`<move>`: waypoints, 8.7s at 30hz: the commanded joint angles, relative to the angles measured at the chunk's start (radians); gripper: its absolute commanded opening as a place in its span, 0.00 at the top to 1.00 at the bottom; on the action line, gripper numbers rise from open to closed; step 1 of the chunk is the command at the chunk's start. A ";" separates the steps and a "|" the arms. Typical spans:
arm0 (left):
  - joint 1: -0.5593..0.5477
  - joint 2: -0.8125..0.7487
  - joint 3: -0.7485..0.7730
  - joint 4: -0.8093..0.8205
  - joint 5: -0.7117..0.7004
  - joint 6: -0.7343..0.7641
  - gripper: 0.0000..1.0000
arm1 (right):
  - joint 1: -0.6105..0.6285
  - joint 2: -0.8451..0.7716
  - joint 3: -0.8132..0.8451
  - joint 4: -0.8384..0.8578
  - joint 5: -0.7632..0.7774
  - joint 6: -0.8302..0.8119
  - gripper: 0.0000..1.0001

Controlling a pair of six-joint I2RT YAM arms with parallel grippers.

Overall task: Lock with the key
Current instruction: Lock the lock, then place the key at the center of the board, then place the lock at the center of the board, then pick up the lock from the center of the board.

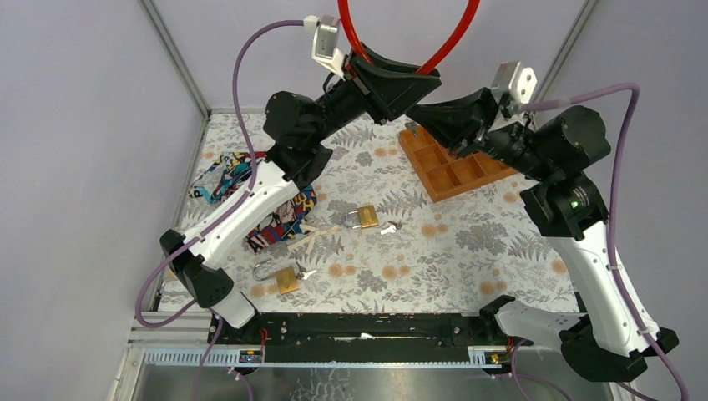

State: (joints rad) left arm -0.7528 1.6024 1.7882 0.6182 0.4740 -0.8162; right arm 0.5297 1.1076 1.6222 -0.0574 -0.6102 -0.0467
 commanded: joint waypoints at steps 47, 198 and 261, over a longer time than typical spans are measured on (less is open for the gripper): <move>-0.020 -0.024 0.018 0.078 0.077 0.162 1.00 | 0.006 0.053 0.224 -0.291 0.006 0.098 0.44; 0.262 -0.554 -1.236 -1.522 -0.110 2.004 0.02 | -0.142 -0.069 -0.738 -0.753 0.819 0.669 0.01; 0.241 -0.740 -1.277 -0.953 0.136 1.838 1.00 | 0.339 0.469 -0.608 0.141 0.252 0.849 0.16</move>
State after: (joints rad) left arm -0.4999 0.8471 0.5011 -0.5285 0.5640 1.0260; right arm 0.7879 1.4128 0.8421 -0.1081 -0.2520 0.7837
